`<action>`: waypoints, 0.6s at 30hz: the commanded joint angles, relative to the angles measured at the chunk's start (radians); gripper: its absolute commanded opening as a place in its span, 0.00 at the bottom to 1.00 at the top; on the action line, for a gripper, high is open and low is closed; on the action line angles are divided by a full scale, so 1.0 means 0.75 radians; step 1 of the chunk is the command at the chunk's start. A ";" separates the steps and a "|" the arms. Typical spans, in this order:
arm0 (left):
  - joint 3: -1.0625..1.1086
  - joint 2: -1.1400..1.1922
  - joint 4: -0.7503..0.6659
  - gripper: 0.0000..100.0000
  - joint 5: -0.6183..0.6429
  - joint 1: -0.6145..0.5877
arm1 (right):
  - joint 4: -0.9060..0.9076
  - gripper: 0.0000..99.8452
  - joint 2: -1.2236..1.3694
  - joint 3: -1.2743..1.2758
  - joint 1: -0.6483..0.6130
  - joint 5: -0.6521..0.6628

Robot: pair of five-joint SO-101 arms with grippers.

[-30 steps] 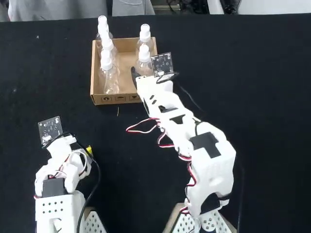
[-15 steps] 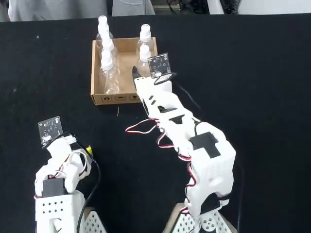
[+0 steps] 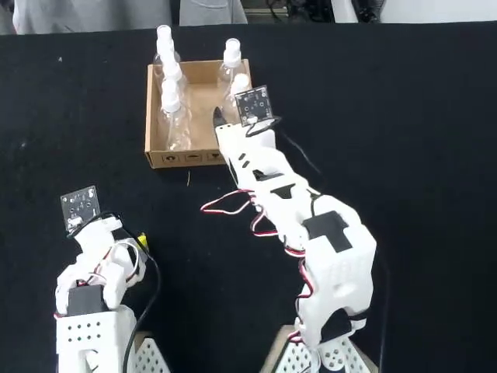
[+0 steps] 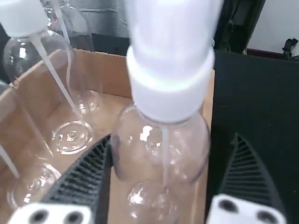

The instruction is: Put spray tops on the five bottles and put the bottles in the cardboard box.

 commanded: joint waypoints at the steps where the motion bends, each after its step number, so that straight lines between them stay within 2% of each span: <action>1: 0.036 -0.016 0.006 0.20 -0.004 -0.009 | -0.010 0.30 -0.030 -0.024 -0.002 0.020; 18: 0.036 -0.016 0.006 0.20 -0.004 -0.009 | -0.010 0.30 -0.343 0.253 -0.008 0.023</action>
